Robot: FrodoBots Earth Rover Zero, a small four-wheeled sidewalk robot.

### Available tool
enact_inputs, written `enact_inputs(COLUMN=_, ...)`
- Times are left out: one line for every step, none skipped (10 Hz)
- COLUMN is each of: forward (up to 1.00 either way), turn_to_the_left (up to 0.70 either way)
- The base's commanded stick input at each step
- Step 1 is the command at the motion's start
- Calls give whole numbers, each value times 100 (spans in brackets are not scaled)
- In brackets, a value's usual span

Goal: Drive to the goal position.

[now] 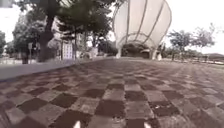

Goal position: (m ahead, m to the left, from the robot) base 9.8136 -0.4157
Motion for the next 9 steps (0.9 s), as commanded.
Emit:
enact_inputs(forward=85, turn_to_the_left=-22)
enact_inputs(forward=85, turn_to_the_left=-22)
enact_inputs(forward=85, turn_to_the_left=-22)
enact_inputs(forward=85, turn_to_the_left=-22)
enact_inputs(forward=85, turn_to_the_left=-22)
enact_inputs(forward=85, turn_to_the_left=-22)
enact_inputs(forward=85, turn_to_the_left=-22)
enact_inputs(forward=85, turn_to_the_left=-16)
enact_inputs(forward=85, turn_to_the_left=4)
